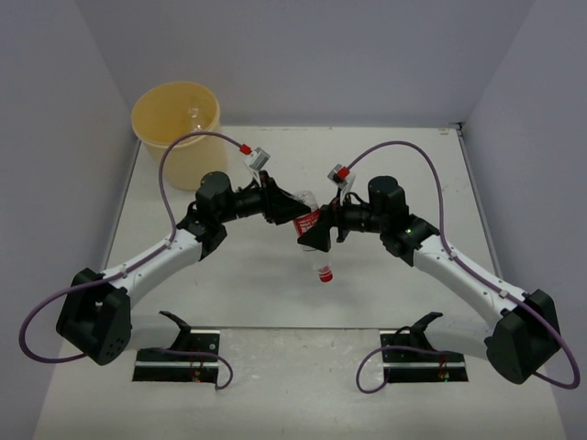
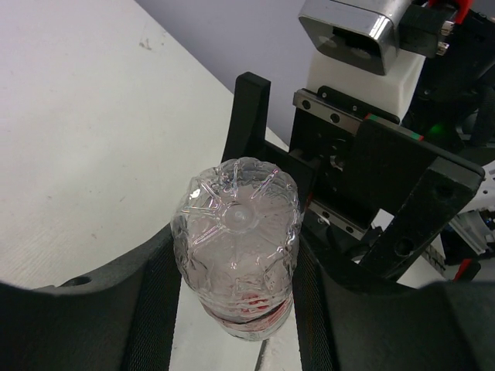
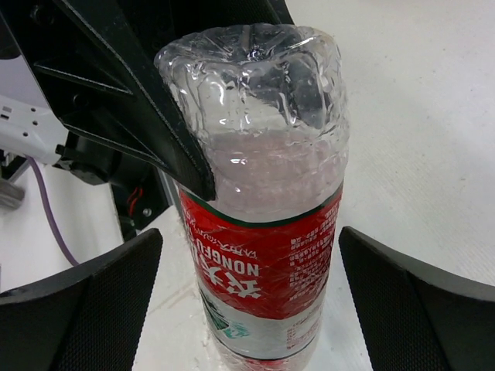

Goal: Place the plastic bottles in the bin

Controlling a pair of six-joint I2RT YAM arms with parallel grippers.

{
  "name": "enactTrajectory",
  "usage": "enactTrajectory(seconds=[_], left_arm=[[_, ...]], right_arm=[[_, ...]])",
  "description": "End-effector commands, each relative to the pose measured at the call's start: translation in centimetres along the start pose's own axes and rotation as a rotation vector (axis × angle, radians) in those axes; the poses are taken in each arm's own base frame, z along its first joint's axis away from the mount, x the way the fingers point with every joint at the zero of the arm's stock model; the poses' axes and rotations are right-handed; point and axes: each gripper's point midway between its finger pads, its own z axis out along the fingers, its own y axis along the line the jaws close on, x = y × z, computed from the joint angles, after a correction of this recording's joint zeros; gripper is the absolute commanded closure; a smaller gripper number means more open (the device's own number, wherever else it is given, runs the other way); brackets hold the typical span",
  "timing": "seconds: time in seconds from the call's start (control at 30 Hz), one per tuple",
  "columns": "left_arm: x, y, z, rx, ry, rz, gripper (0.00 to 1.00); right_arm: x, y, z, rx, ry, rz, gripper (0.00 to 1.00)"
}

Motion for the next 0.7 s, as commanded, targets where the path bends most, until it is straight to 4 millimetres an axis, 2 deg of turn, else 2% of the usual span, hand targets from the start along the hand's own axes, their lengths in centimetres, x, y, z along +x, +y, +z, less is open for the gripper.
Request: enactTrajectory(seconds=[0.0,0.03,0.1,0.13,0.2,0.23,0.3,0.37,0.43,0.47,0.5,0.57,0.67], left_arm=[[-2.5,0.6,0.3,-0.079,-0.060,0.070,1.00],[-3.5,1.2,0.3,-0.128,-0.081,0.095,1.00],[-4.6,3.8,-0.2,-0.296,-0.100,0.104,1.00],[-5.8,4.7,-0.5,-0.367,-0.121,0.133,1.00],[-9.1,5.5,-1.4,-0.472,-0.174,0.201,1.00],[-10.0,6.5,-2.2,-0.531,-0.189,0.198,1.00],[-14.0,6.1,-3.5,-0.555,-0.260,0.225,1.00],[-17.2,7.0,-5.9,-0.606,-0.330,0.231,1.00],[-21.4,7.4,-9.0,-0.722,-0.422,0.256,1.00],[-22.0,7.9,-10.0,-0.784,-0.432,0.252,1.00],[-23.4,7.6,-10.9,-0.828,-0.474,0.273,1.00],[-26.2,7.6,-14.1,-0.996,-0.545,0.317,1.00],[-27.8,7.9,-17.1,-1.157,-0.581,0.324,1.00]], right_arm=[[-2.3,0.2,-0.7,0.064,-0.057,0.001,0.01],[-2.6,0.0,-1.0,0.092,-0.070,0.005,0.01],[-2.4,-0.6,-1.6,0.148,-0.073,0.022,0.01],[-2.6,-1.0,-2.0,0.184,-0.082,0.026,0.01],[-2.9,-1.6,-2.9,0.253,-0.106,0.032,0.01],[-3.2,-2.3,-3.5,0.312,-0.129,0.037,0.01],[-3.5,-4.2,-4.8,0.447,-0.168,0.090,0.01],[-3.3,-6.1,-6.2,0.590,-0.186,0.146,0.01],[-4.1,-9.4,-8.9,0.791,-0.268,0.243,0.01],[-4.0,-10.2,-9.7,0.832,-0.273,0.274,0.01],[-4.2,-11.0,-10.2,0.863,-0.295,0.306,0.01],[-4.1,-13.7,-12.5,0.984,-0.338,0.411,0.01],[-4.0,-16.0,-15.0,1.131,-0.361,0.449,0.01]])
